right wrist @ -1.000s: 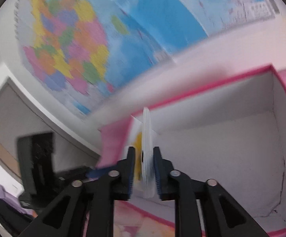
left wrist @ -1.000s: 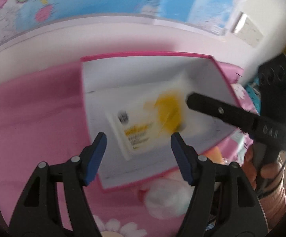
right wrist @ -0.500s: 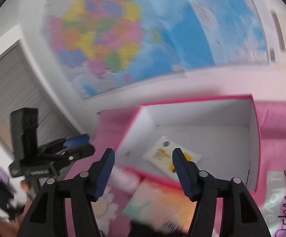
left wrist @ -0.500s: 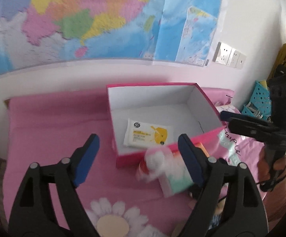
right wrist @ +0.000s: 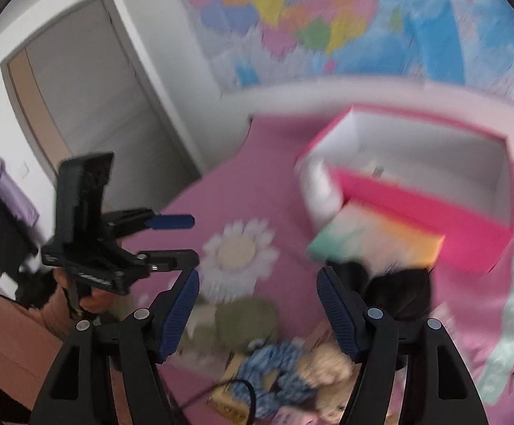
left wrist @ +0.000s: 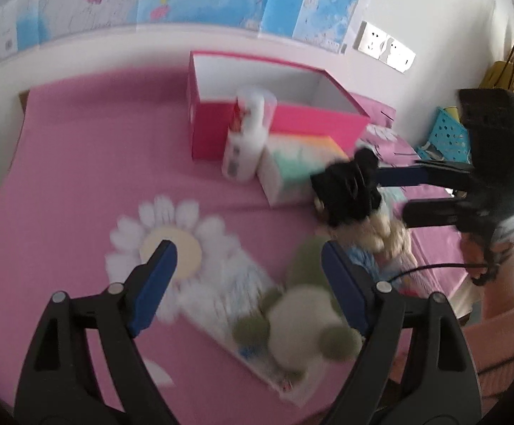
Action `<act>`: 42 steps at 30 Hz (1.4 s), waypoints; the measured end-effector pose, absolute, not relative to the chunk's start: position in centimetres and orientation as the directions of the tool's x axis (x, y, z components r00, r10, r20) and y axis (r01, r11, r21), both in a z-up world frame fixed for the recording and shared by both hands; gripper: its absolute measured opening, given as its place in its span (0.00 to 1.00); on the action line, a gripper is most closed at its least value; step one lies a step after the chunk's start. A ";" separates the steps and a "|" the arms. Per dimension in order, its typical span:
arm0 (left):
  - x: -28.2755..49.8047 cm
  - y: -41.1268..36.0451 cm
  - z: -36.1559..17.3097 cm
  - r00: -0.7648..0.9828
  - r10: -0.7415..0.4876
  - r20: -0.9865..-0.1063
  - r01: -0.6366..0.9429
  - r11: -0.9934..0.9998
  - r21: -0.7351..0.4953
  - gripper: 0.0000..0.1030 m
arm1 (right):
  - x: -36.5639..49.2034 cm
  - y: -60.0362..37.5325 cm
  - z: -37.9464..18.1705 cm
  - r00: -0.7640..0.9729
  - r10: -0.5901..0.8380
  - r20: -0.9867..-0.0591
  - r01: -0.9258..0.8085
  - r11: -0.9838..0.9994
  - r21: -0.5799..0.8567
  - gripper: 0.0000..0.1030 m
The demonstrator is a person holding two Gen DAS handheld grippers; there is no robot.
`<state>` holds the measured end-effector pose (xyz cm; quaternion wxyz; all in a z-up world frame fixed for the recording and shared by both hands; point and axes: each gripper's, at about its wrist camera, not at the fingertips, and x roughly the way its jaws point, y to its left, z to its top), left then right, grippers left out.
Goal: Organize soft objects
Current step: 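Grasp the green plush toy with the right gripper and lift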
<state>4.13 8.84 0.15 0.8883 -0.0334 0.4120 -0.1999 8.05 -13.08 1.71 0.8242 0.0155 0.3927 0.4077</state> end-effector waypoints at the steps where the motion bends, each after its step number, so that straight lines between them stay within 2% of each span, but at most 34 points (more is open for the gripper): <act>1: 3.6 8.8 -0.1 0.574 -0.394 -0.718 0.334 0.913 -0.235 0.82 | 8.0 -12.7 1.2 0.343 0.679 -0.649 -0.660 0.666 0.349 0.68; 8: -0.8 8.0 -1.1 0.529 -0.466 -0.709 0.402 0.874 -0.274 0.82 | 9.3 -9.2 -3.8 0.222 0.623 -0.750 -0.637 0.675 0.372 0.68; 14: -0.8 6.8 -4.0 0.455 -0.438 -0.775 0.375 0.884 -0.280 0.82 | 10.0 -8.8 -5.2 0.172 0.649 -0.741 -0.620 0.656 0.431 0.66; 15: -0.7 6.8 -4.4 0.446 -0.436 -0.782 0.364 0.886 -0.287 0.78 | 9.9 -8.9 -5.2 0.170 0.653 -0.738 -0.622 0.652 0.433 0.64; 16: -0.4 6.9 -4.9 0.436 -0.431 -0.790 0.346 0.890 -0.295 0.68 | 9.8 -9.0 -5.2 0.154 0.665 -0.731 -0.624 0.639 0.450 0.58; 17: -0.1 7.0 -5.3 0.428 -0.430 -0.795 0.334 0.892 -0.303 0.65 | 9.7 -9.2 -5.3 0.143 0.675 -0.723 -0.621 0.631 0.466 0.56; 18: 0.1 7.2 -5.5 0.412 -0.453 -0.791 0.323 0.884 -0.338 0.63 | 9.7 -9.3 -5.3 0.144 0.677 -0.722 -0.617 0.632 0.470 0.55; 21: 0.3 7.8 -5.2 0.412 -0.469 -0.781 0.311 0.878 -0.363 0.46 | 9.4 -9.6 -5.1 0.164 0.678 -0.717 -0.609 0.641 0.467 0.51; 23: 0.4 8.1 -4.7 0.423 -0.468 -0.776 0.305 0.880 -0.364 0.45 | 9.2 -10.2 -4.5 0.187 0.687 -0.702 -0.604 0.644 0.469 0.48; 28: 1.2 8.7 -1.9 0.481 -0.477 -0.735 0.316 0.877 -0.362 0.44 | 8.1 -11.2 -1.4 0.290 0.698 -0.655 -0.602 0.665 0.442 0.44; 34: 3.6 8.0 2.9 0.567 -0.475 -0.673 0.377 0.876 -0.301 0.44 | 7.6 -12.2 3.4 0.445 0.679 -0.584 -0.611 0.707 0.357 0.44; 42: 9.2 7.0 9.6 0.680 -0.445 -0.582 0.418 0.888 -0.191 0.44 | 10.3 -14.0 8.9 0.577 0.671 -0.466 -0.592 0.737 0.327 0.44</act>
